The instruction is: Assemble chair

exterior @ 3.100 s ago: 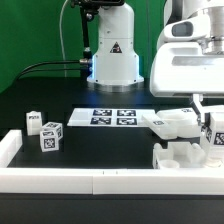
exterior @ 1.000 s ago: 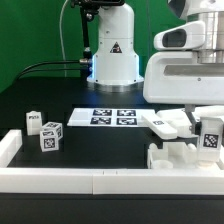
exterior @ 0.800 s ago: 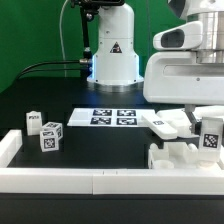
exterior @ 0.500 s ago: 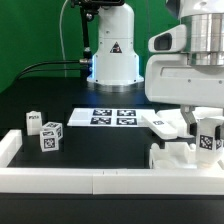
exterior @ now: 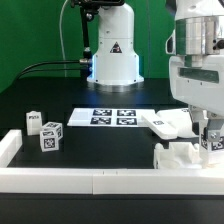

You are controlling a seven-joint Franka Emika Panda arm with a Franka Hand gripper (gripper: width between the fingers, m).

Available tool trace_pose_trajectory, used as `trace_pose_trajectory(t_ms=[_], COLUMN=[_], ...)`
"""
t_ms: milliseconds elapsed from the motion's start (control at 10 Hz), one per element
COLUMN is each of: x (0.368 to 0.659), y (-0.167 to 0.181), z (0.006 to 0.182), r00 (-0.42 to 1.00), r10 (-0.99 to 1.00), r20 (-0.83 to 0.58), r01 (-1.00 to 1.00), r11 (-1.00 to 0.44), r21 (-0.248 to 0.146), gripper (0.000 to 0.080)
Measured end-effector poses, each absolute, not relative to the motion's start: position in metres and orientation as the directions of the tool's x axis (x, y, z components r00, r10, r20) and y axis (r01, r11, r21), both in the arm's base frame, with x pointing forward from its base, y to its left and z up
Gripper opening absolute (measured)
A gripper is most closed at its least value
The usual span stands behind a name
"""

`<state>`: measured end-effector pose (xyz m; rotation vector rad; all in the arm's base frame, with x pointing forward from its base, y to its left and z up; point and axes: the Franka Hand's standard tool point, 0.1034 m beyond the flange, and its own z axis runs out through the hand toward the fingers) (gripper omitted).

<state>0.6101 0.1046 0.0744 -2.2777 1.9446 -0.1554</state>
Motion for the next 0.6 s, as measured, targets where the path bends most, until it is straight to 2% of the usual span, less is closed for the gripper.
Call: trace_pose_trajectory(t_ms=[100,300,400,600], x=[0.61,0.61,0.609,0.609], y=[0.105,0.117,0.12,0.12], z=[0.074,0.075,0.076,0.078], r00=[0.24,0.526,0.665,0.754], r10=[-0.971,-0.848,-0.741,-0.648], r20=[0.003,0.069,0.093,0.111], r01=[-0.956,-0.835,-0.731,-0.639], r11=[-0.237,-0.53,-0.671,-0.762], r21=[-0.173,-0.147,-0.124,-0.104], gripper=[0.0286,0.0603,0.0636,0.0647])
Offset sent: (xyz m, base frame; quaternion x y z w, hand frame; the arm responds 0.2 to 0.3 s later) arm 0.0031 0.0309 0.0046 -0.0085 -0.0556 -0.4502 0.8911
